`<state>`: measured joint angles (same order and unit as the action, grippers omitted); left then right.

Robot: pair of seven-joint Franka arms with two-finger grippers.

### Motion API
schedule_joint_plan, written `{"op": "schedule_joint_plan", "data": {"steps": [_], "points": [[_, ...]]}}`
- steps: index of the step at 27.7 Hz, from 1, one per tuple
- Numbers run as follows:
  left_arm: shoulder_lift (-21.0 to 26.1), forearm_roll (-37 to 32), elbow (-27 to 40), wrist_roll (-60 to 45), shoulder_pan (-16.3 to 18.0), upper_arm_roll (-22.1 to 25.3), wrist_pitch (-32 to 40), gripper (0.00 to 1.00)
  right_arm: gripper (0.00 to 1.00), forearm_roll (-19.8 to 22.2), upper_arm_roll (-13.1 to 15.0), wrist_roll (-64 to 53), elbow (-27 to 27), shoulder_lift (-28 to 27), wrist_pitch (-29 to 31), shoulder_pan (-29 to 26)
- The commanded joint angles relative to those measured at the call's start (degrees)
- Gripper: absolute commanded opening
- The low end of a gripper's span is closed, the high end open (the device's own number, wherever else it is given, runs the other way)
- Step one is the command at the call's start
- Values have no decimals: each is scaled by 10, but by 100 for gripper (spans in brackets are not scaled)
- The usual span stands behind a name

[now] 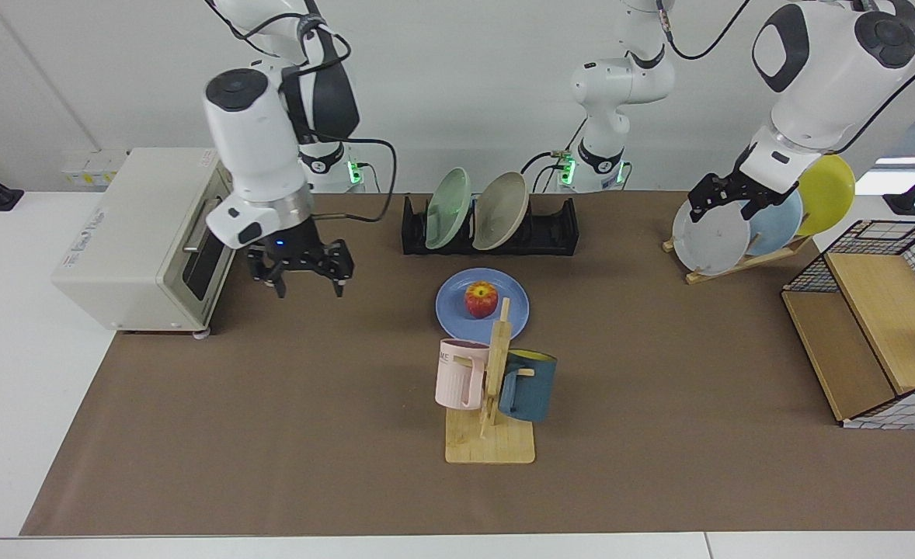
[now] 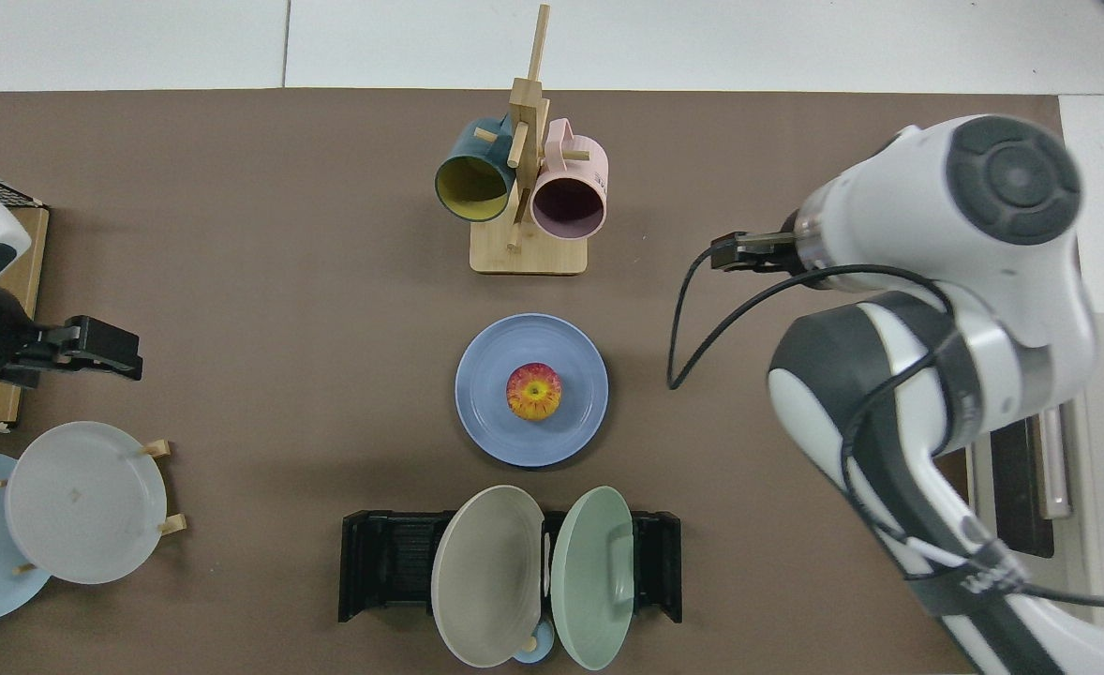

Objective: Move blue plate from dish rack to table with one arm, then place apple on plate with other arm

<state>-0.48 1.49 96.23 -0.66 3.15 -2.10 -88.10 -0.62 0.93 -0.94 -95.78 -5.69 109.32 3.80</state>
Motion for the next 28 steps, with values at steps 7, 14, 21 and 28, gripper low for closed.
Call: {"op": "schedule_joint_plan", "data": {"steps": [7, 14, 21, 28], "points": [[2, 4, -6, -2, -25, 24, -5, 100, 100, -8, 9, 0, -76, 88, -32, -4], [0, 4, -5, -2, -24, 24, -4, 100, 100, -9, 7, 23, -101, 104, -21, -1], [0, 3, -5, -2, -24, 23, -5, 100, 100, -9, 9, 24, -53, 76, -57, 2], [0, 3, -5, -2, -24, 22, -5, 100, 100, -6, 9, 67, -52, 76, -75, 9]]}}
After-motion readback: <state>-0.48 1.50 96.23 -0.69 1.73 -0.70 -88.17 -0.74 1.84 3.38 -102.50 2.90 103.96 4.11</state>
